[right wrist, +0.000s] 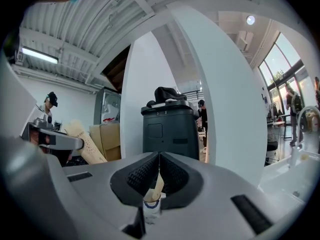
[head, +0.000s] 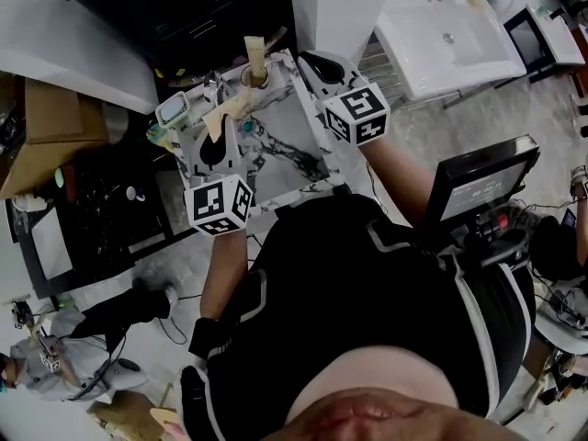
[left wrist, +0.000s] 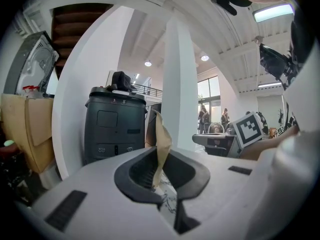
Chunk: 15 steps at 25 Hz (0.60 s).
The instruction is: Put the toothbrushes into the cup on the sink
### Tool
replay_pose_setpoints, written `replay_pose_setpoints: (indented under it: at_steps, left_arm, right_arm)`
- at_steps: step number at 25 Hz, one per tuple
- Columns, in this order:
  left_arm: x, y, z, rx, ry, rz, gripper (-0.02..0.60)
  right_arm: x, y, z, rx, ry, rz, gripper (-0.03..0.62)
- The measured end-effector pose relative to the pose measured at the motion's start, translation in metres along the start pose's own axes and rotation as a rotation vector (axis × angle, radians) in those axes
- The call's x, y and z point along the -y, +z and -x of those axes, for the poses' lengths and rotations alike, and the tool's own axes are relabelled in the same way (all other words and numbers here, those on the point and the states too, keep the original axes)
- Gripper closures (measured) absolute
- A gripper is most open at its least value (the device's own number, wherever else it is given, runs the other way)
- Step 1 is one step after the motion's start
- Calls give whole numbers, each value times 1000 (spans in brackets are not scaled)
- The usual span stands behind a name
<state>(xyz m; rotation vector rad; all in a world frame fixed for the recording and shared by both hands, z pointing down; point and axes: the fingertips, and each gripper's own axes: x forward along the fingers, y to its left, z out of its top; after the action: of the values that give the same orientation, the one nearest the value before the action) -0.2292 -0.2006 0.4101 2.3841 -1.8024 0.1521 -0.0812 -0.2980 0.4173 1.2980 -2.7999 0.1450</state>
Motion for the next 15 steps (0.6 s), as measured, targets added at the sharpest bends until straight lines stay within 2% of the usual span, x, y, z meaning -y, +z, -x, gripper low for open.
replay_pose_setpoints:
  at_steps: [4, 7, 15]
  left_arm:
    - [-9, 6, -7, -4, 16, -7, 549]
    - [-13, 5, -19, -31, 19, -40, 549]
    - [-18, -15, -67, -103, 23, -64, 549]
  right_arm:
    - [0, 4, -5, -3, 6, -3, 566]
    - [2, 3, -4, -4, 5, -6, 566]
    - [17, -14, 2, -25, -37, -14, 566]
